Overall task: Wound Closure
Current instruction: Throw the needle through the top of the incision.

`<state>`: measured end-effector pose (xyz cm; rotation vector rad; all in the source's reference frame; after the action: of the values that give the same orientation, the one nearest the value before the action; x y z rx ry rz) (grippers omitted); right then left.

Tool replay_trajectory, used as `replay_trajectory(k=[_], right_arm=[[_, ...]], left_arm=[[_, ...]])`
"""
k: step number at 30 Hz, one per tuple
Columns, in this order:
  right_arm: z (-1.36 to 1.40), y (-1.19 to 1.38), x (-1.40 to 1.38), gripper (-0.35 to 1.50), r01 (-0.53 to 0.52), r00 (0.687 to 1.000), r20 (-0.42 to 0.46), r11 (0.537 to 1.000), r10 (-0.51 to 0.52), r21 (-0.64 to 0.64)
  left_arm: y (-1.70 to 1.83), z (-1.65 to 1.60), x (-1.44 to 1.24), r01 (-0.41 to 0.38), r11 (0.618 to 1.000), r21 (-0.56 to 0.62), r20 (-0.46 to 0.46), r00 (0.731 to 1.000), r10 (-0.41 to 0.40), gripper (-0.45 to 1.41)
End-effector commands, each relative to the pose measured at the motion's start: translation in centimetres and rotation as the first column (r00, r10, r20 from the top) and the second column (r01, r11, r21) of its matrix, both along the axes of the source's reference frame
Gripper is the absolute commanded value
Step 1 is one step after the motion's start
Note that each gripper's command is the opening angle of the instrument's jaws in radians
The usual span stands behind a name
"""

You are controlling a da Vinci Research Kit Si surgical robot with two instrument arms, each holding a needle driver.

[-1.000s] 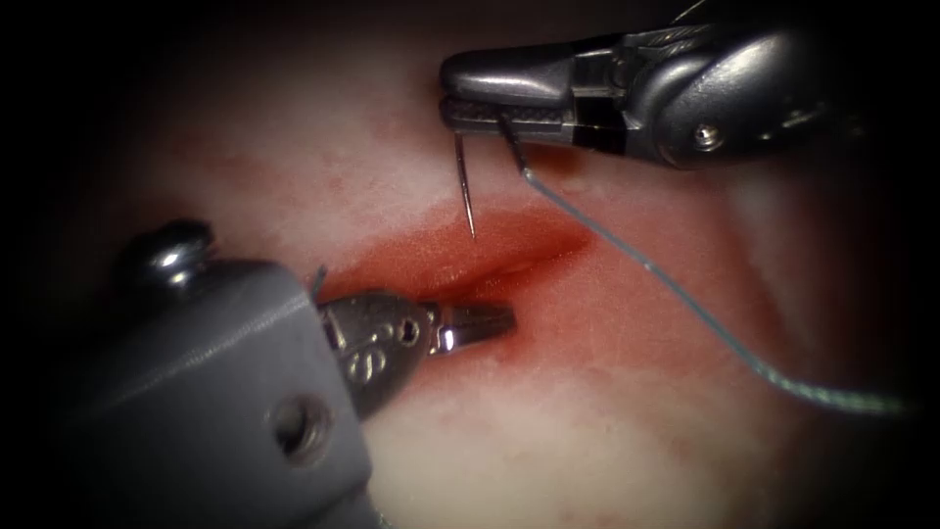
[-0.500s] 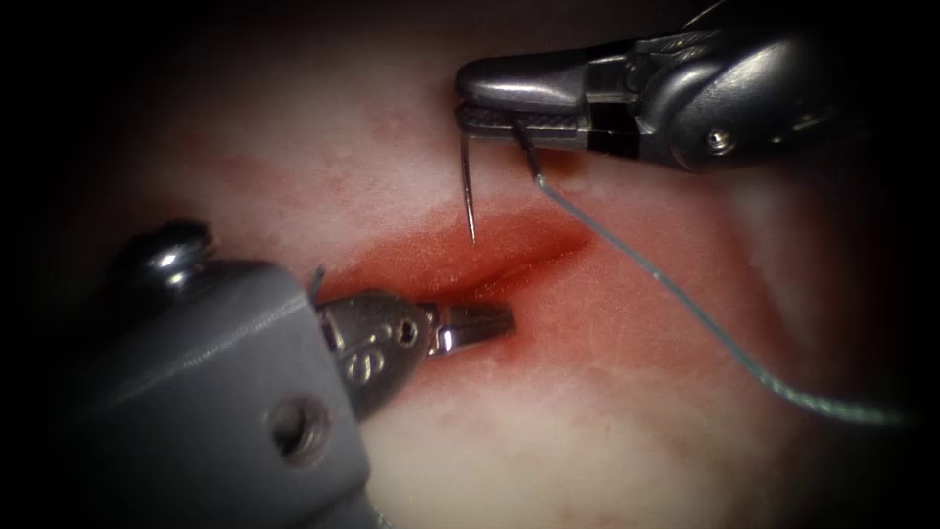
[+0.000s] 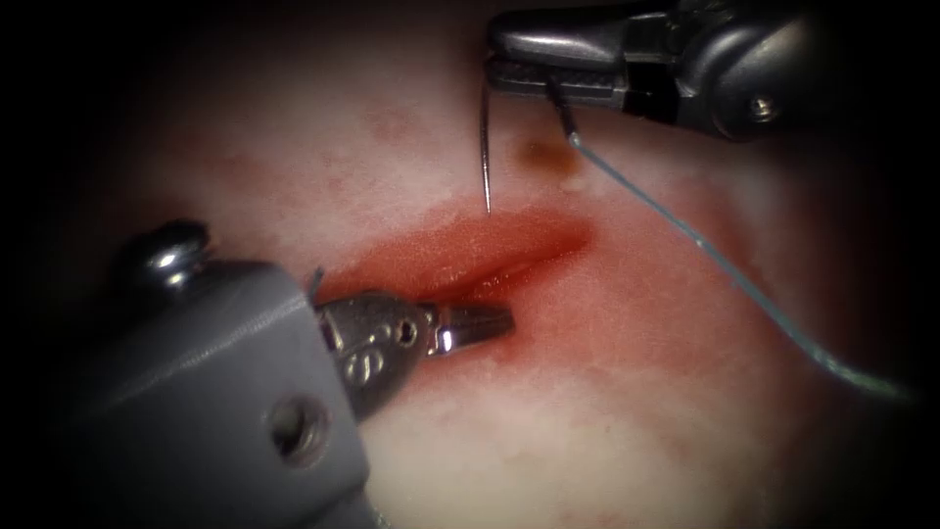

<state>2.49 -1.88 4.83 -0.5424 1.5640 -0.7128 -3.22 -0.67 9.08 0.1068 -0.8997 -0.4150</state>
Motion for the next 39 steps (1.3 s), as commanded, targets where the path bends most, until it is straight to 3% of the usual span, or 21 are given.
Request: replay_trajectory(k=[1, 39], right_arm=[[-0.04, 0.10, 0.09, 0.10, -0.004, 1.000, -0.004, 1.000, 0.004, -0.006], [0.16, -0.08, 0.22, 0.10, 0.007, 1.000, 0.021, 1.000, -0.007, -0.011]], left_arm=[[0.11, -0.01, -0.04, 0.002, 1.000, -0.005, 0.001, 1.000, -0.002, -0.45], [0.10, -0.01, -0.04, 0.018, 1.000, 0.012, 0.001, 1.000, -0.018, -0.38]])
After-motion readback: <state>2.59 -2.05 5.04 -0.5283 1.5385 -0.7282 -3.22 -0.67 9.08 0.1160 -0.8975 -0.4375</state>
